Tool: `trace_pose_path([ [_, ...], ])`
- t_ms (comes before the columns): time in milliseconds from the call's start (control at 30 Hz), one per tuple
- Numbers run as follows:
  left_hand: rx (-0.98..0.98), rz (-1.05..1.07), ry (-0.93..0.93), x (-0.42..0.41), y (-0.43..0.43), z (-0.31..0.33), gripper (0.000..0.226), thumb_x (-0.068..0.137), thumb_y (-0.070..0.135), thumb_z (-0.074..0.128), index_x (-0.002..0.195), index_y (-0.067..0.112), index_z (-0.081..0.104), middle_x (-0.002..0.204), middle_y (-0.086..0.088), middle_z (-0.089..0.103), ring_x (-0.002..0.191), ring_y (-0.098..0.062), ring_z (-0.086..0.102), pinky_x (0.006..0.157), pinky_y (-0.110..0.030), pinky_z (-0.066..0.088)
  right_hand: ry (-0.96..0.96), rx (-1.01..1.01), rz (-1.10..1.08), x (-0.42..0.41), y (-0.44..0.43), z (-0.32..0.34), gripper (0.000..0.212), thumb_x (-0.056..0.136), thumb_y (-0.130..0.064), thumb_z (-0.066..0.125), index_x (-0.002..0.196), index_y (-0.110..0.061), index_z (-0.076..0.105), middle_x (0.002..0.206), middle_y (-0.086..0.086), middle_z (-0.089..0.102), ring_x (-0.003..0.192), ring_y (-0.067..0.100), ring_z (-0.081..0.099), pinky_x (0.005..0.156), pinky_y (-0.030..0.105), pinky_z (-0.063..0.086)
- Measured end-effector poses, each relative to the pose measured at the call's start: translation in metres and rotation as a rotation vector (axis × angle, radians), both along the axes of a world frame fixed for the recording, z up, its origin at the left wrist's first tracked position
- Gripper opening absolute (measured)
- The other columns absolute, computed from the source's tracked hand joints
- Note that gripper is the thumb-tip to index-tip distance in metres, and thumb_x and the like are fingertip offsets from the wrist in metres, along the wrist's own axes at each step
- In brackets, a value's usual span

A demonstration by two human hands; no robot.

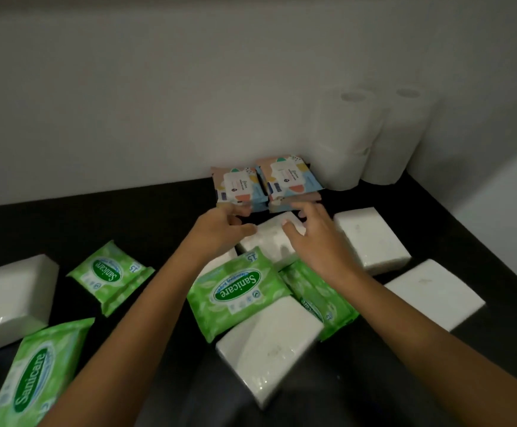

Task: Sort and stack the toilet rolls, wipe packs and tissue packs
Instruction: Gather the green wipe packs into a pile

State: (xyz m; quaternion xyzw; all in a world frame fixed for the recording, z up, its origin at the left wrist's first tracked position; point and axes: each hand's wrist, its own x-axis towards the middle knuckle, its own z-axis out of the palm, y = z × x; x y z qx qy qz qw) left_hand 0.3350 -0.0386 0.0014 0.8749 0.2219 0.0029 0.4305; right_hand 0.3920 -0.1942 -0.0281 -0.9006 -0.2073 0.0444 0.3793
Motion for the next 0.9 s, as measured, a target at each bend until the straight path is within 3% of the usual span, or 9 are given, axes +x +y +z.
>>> trace_pose_path([
  [100,0.068,0.054,0.025,-0.026,-0.007,-0.008,0.040,0.086,0.031,0.062,0.124,0.023,0.054,0.115,0.000,0.054,0.094,-0.011,0.051,0.065,-0.018,0.040,0.172,-0.003,0.064,-0.017,-0.002,-0.005,0.044,0.091,-0.038,0.051,0.129,-0.018,0.045,0.118,0.006,0.052,0.110,0.023,0.054,0.089,0.032,0.043],
  [200,0.188,0.171,0.114,-0.052,-0.007,-0.024,0.051,0.081,0.038,0.066,0.127,0.023,0.049,0.129,-0.008,0.045,0.110,-0.021,0.051,0.086,-0.029,0.044,0.326,-0.079,0.154,-0.027,-0.002,-0.015,0.052,0.089,-0.042,0.054,0.133,-0.016,0.042,0.109,0.005,0.052,0.101,0.020,0.054,0.081,0.028,0.040],
  [267,0.241,0.277,0.162,-0.068,-0.010,-0.035,0.065,0.076,0.041,0.071,0.130,0.019,0.043,0.135,-0.012,0.034,0.121,-0.029,0.045,0.099,-0.037,0.042,0.402,-0.109,0.201,-0.031,-0.002,-0.022,0.055,0.088,-0.042,0.055,0.134,-0.015,0.039,0.121,0.008,0.055,0.104,0.020,0.054,0.079,0.024,0.037],
  [400,0.151,0.455,0.157,-0.087,-0.022,-0.046,0.082,0.070,0.039,0.076,0.135,0.012,0.033,0.139,-0.014,0.026,0.129,-0.035,0.036,0.103,-0.039,0.036,0.516,0.010,0.207,-0.032,0.000,-0.031,0.052,0.086,-0.032,0.063,0.130,-0.011,0.043,0.122,0.009,0.060,0.100,0.020,0.059,0.080,0.026,0.046],
  [500,-0.031,0.524,0.122,-0.093,-0.022,-0.047,0.084,0.072,0.033,0.077,0.137,0.012,0.027,0.134,-0.014,0.043,0.114,-0.028,0.051,0.089,-0.035,0.043,0.535,0.102,0.229,-0.031,0.000,-0.030,0.051,0.085,-0.021,0.065,0.129,-0.010,0.043,0.102,0.003,0.060,0.087,0.015,0.059,0.061,0.012,0.044],
  [633,-0.081,0.564,0.030,-0.102,-0.019,-0.045,0.070,0.080,0.021,0.070,0.137,0.014,0.030,0.084,-0.001,0.061,0.068,-0.005,0.052,0.055,-0.019,0.036,0.481,0.176,0.261,-0.029,0.002,-0.026,0.046,0.085,-0.010,0.065,0.127,-0.011,0.046,0.071,-0.011,0.048,0.060,0.000,0.050,0.042,0.000,0.036],
  [700,-0.096,0.567,0.016,-0.105,-0.019,-0.043,0.068,0.080,0.018,0.069,0.137,0.016,0.032,0.075,0.004,0.056,0.065,-0.002,0.050,0.053,-0.018,0.035,0.454,0.232,0.267,-0.030,0.006,-0.023,0.048,0.083,-0.009,0.067,0.127,-0.012,0.047,0.076,-0.005,0.056,0.063,0.004,0.055,0.052,0.005,0.045],
  [800,-0.157,0.560,-0.005,-0.108,-0.020,-0.044,0.066,0.080,0.014,0.068,0.136,0.017,0.035,0.075,0.004,0.055,0.066,-0.004,0.051,0.054,-0.019,0.037,0.426,0.327,0.254,-0.030,0.013,-0.017,0.051,0.079,-0.010,0.071,0.124,-0.016,0.049,0.100,0.013,0.066,0.086,0.023,0.065,0.081,0.032,0.054],
  [900,-0.210,0.559,-0.070,-0.111,-0.014,-0.045,0.065,0.080,0.014,0.069,0.136,0.019,0.036,0.079,0.003,0.055,0.071,-0.007,0.054,0.061,-0.024,0.045,0.487,0.443,0.262,-0.030,0.020,-0.006,0.052,0.079,-0.006,0.070,0.126,-0.014,0.049,0.098,0.011,0.066,0.091,0.025,0.066,0.081,0.034,0.055],
])
